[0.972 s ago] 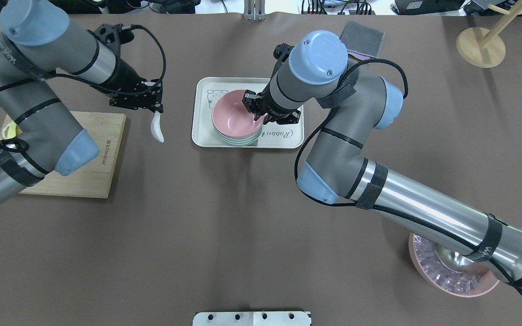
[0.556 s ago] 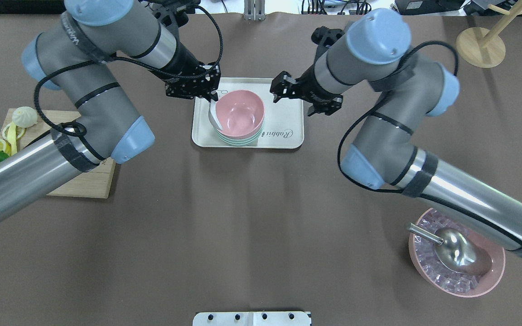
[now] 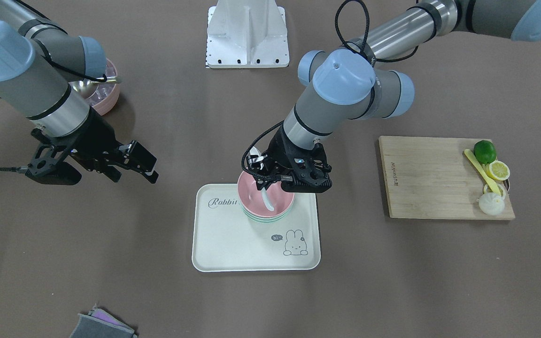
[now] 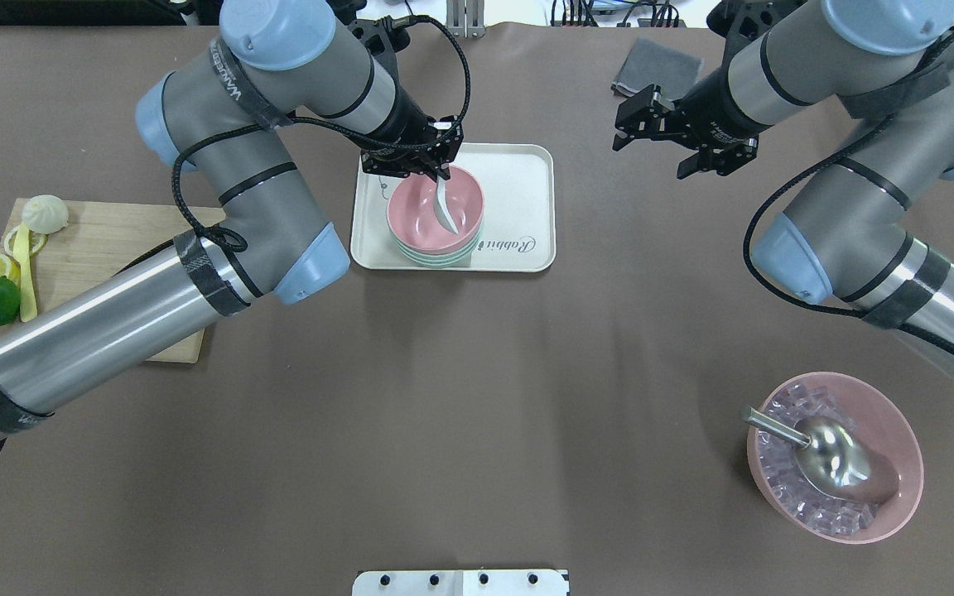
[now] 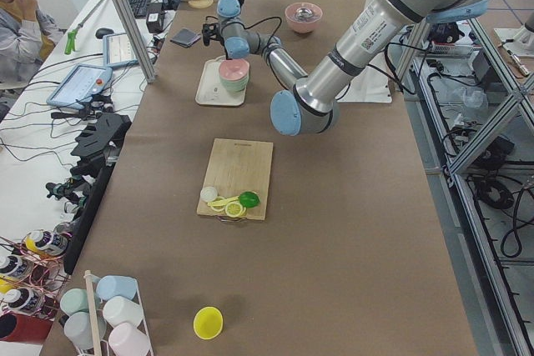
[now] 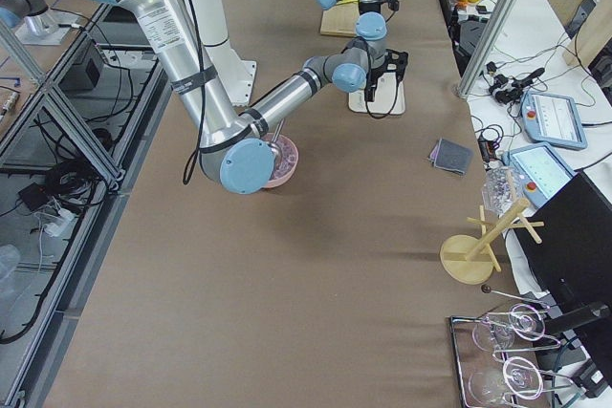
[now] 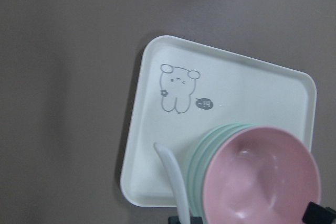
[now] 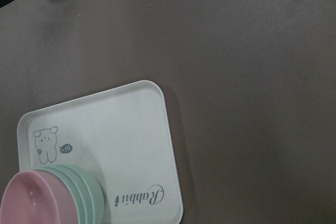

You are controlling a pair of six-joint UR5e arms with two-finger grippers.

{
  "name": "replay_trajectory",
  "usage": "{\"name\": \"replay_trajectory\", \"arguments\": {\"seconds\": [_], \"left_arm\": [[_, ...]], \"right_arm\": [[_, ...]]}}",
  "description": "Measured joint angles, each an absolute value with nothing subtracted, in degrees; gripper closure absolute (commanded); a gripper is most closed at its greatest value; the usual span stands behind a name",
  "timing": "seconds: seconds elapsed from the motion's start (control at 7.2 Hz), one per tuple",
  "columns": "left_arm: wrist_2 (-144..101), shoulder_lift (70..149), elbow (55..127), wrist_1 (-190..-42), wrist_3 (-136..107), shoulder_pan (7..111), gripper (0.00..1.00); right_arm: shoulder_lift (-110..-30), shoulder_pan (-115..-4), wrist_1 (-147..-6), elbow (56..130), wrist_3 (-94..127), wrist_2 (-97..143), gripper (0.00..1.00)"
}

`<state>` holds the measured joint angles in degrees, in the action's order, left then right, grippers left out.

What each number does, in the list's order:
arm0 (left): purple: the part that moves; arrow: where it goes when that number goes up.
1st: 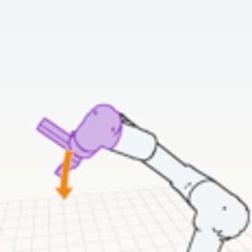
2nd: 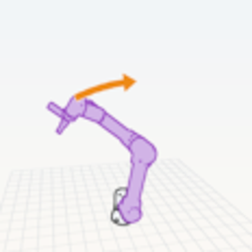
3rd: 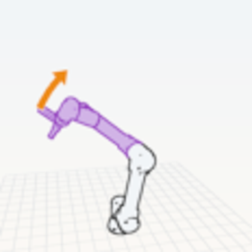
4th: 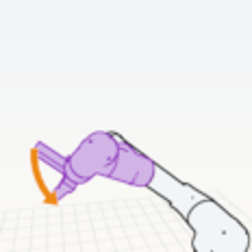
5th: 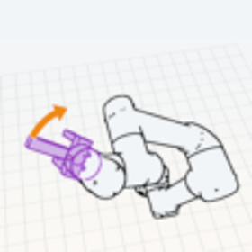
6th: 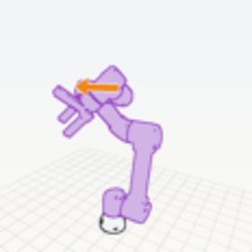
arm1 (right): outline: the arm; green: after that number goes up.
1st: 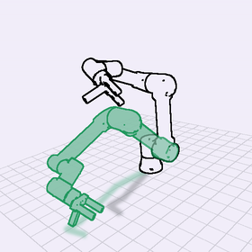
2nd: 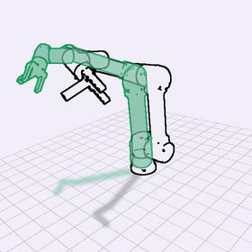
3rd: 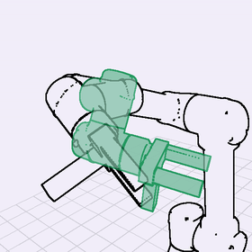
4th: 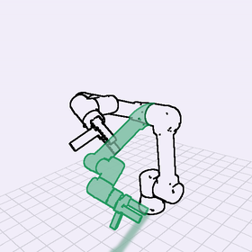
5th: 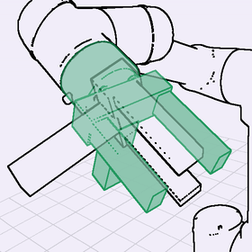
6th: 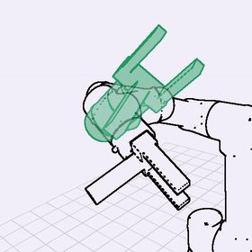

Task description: Stack pink bowl on green and place spoon

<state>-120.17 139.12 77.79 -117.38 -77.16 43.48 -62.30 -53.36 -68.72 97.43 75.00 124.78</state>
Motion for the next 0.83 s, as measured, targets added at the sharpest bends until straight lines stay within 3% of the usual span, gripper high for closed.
{"name": "replay_trajectory", "arguments": {"seconds": [0.28,0.83], "left_arm": [[-120.22,134.36,80.65,-117.22,-74.16,43.93,0.02],[-126.62,109.29,95.11,-111.75,-46.43,58.62,0.02]], "right_arm": [[-64.03,-55.01,-68.85,97.72,72.18,124.73,0.00],[-73.61,-64.51,-69.22,94.31,45.17,125.78,0.00]]}}
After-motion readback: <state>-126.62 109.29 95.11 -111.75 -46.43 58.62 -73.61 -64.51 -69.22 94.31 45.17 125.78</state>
